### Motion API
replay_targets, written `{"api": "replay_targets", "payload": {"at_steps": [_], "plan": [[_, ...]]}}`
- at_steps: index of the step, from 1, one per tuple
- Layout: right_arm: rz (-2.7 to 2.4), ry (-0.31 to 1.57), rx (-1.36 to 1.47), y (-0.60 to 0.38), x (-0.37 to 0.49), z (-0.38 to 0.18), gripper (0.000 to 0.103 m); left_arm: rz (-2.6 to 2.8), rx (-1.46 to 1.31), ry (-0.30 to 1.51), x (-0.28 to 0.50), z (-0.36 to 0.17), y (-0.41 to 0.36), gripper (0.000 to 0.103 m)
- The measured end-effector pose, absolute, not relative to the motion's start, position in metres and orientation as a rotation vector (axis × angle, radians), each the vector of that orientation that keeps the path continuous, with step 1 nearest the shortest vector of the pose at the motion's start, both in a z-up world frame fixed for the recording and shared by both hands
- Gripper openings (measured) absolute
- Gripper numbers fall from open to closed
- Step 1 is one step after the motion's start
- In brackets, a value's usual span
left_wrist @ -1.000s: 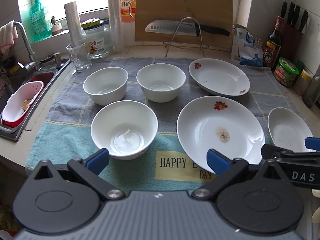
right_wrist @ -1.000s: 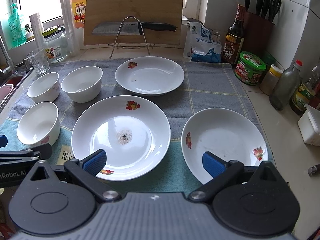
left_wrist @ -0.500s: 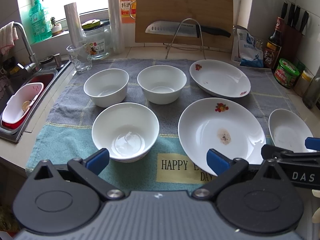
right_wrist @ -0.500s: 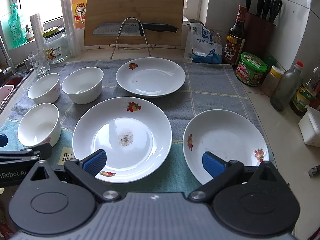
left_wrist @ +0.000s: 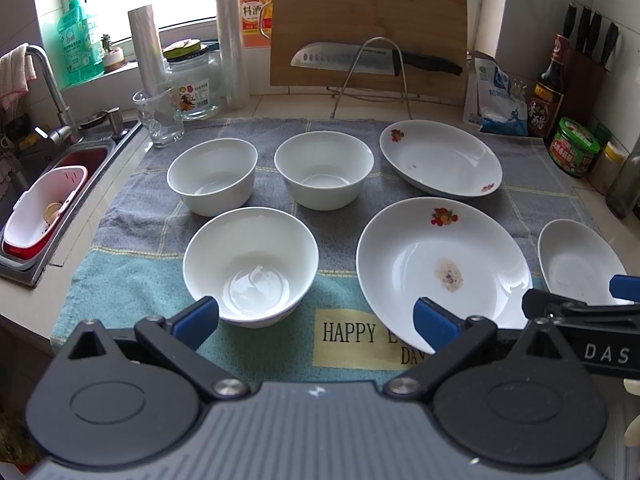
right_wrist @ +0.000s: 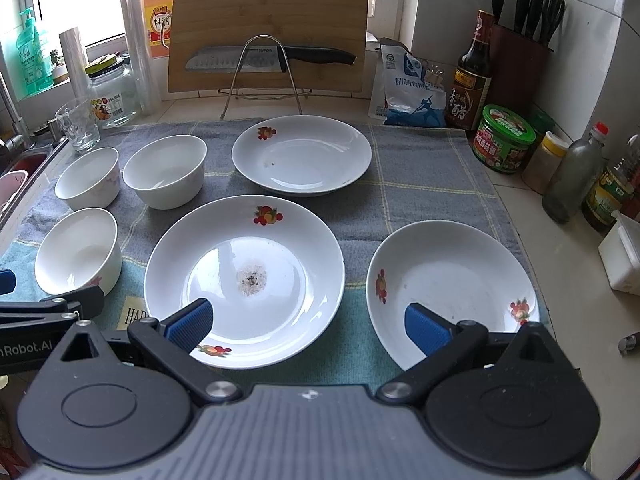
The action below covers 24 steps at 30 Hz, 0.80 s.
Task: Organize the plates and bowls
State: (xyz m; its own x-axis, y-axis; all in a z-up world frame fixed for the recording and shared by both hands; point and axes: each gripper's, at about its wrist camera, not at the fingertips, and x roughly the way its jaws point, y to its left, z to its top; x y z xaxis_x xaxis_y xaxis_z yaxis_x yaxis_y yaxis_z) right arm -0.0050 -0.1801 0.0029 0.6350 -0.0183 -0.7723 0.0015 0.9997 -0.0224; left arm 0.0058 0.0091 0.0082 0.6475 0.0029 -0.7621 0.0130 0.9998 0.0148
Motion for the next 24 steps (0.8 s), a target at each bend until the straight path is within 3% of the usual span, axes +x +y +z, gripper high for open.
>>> {"api": "replay_targets", "payload": {"at_steps": [24], "plan": [[-0.006,0.863,-0.021,-0.1846,-0.0016,0.0069,0.103,-0.012,0.028,0.851,0.0083,0.0113,0.0043,0.102]]}}
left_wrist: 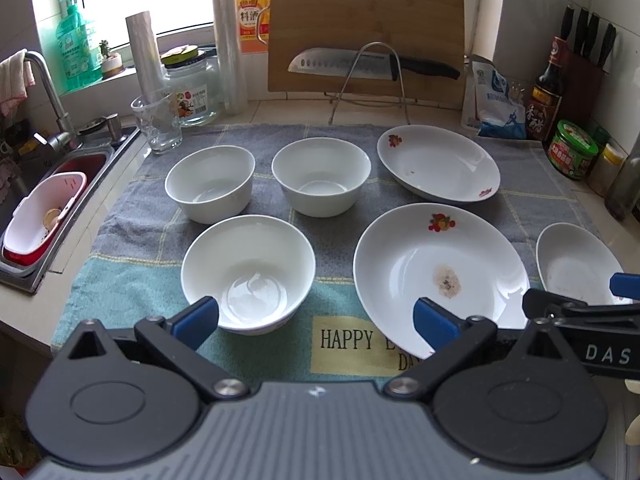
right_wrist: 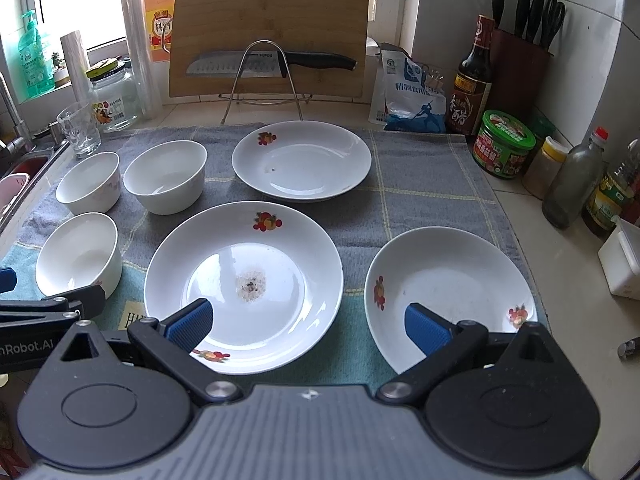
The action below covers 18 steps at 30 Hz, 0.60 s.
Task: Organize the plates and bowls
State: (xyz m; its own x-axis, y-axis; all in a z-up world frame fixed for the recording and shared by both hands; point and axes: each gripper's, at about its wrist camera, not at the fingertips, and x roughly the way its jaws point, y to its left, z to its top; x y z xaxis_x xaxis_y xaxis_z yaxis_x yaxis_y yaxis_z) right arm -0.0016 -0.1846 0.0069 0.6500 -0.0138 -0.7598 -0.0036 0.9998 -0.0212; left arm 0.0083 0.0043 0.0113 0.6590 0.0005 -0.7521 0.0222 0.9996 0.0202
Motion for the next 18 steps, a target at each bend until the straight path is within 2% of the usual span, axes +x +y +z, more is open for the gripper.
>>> {"api": "replay_targets", "payload": {"at_steps": [18], "plan": [[-0.019,0.726,-0.035,-0.251,-0.023,0.004,0.103,-0.16,0.06,0.763,0.015,0.024,-0.035,0.102]]}}
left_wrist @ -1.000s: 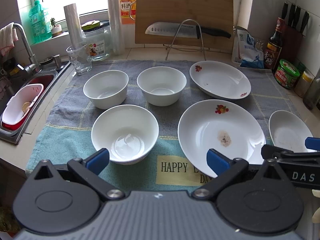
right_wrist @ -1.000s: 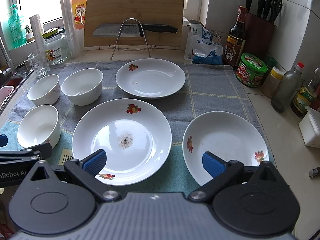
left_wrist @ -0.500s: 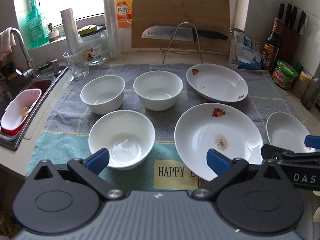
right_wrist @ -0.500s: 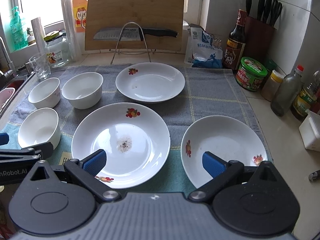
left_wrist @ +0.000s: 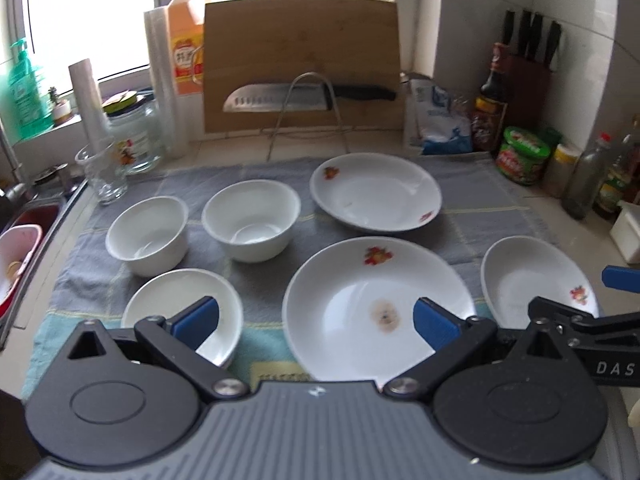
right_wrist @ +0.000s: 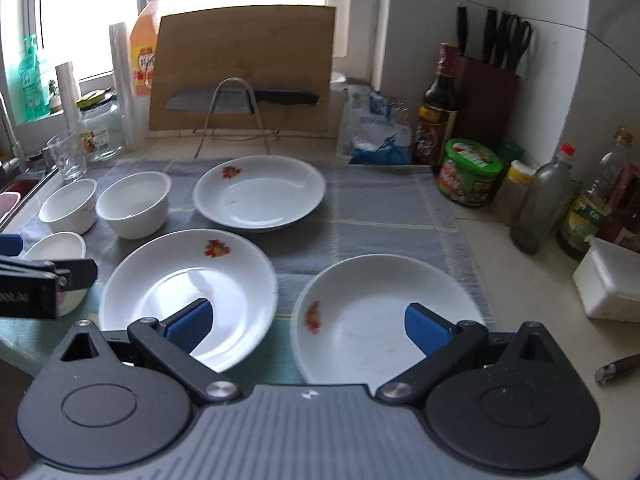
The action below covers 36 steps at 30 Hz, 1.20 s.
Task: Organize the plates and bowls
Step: 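Reach the left tool to the deep flower-print plate and grasp its rim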
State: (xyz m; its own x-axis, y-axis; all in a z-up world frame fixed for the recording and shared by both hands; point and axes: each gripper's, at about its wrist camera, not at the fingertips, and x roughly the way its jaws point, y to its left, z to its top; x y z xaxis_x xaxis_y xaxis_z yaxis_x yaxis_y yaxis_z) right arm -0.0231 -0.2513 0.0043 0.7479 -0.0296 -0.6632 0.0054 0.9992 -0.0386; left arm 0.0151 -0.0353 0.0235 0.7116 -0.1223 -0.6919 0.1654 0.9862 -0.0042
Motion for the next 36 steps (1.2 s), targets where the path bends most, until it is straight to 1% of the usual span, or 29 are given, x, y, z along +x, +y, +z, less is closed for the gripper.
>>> {"api": "replay_targets", "payload": {"at_steps": [5,8,15,23,27,32,36], "plan": [[-0.03,0.712,-0.013,-0.29,-0.032,-0.006,0.103,-0.195,0.019,0.784,0.021,0.02,-0.046,0.102],[-0.031,0.708,0.002,-0.312,-0.041,-0.012,0.103,-0.222,-0.001,0.763,0.02,0.019,-0.052,0.102],[0.041,0.732,0.064,-0.35,-0.062,-0.037,0.103,-0.223,0.016,0.754,0.026,0.016,-0.078,0.102],[0.065,0.801,0.071,-0.356,-0.075,-0.074,0.103,-0.255,0.037,0.745,0.023,0.018,-0.103,0.102],[0.059,0.808,0.048,-0.354,-0.071,-0.081,0.103,-0.294,0.054,0.725,0.027,0.021,-0.113,0.102],[0.04,0.829,0.046,-0.355,-0.062,-0.09,0.103,-0.322,0.071,0.709,0.042,0.017,-0.122,0.102],[0.033,0.843,0.019,-0.352,-0.057,-0.098,0.103,-0.383,0.074,0.731,0.064,0.011,-0.132,0.102]]}}
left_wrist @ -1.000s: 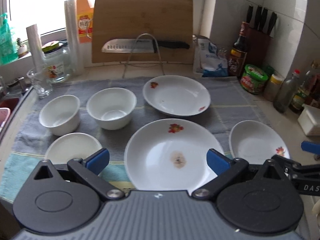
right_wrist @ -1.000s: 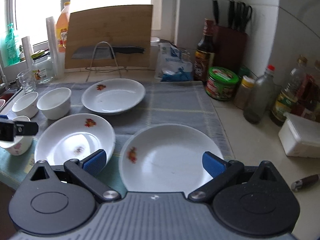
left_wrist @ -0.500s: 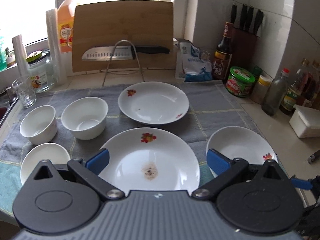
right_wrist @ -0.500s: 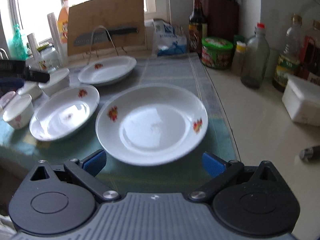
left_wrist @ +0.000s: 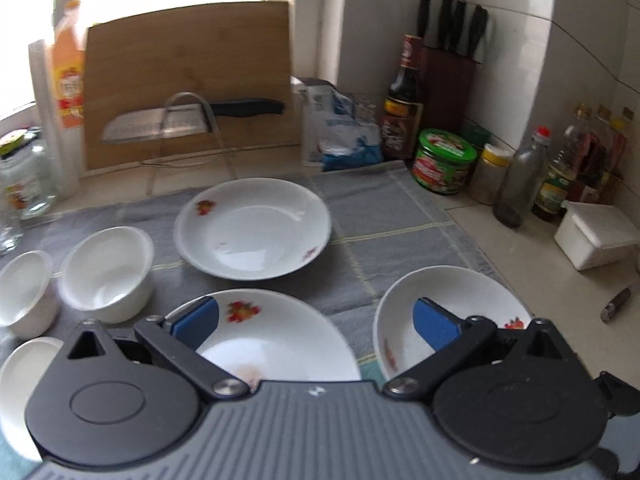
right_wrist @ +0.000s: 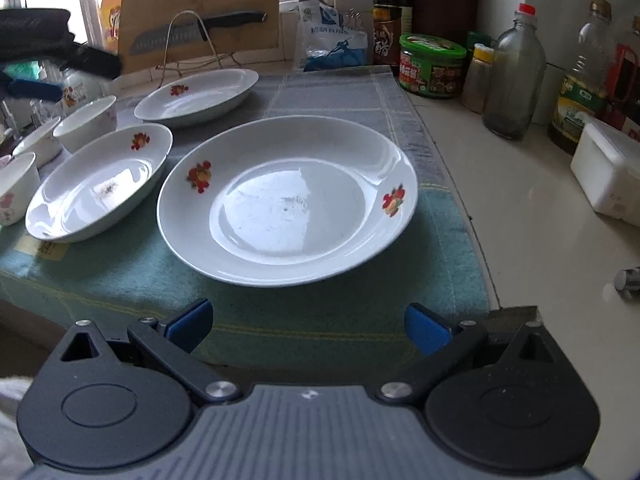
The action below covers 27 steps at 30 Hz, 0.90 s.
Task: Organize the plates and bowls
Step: 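Reach the left tool to the deep flower-print plate and grasp its rim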
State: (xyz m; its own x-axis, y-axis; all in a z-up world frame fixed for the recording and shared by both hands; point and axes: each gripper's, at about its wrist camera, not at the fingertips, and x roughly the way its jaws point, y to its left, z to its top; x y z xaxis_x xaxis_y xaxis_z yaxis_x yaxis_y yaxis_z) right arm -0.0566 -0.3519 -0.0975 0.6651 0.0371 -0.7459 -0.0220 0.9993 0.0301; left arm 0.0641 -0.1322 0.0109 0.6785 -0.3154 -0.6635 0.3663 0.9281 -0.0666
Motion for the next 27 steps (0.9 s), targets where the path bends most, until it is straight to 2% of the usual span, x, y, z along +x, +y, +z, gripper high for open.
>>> {"api": "replay_targets", "payload": {"at_steps": [8,13,27], "plan": [[0.061,0.789,-0.007,-0.349,-0.047,-0.102,0.103,-0.527,0.149,0.749,0.1,0.004,-0.172,0.102],[0.093,0.756,-0.053,-0.345,-0.042,-0.107,0.103,-0.631,0.299,0.755,0.112,-0.009,-0.207,0.102],[0.086,0.698,-0.054,-0.345,-0.044,-0.112,0.103,-0.94,0.502,0.871,0.132,-0.042,-0.261,0.102]]}}
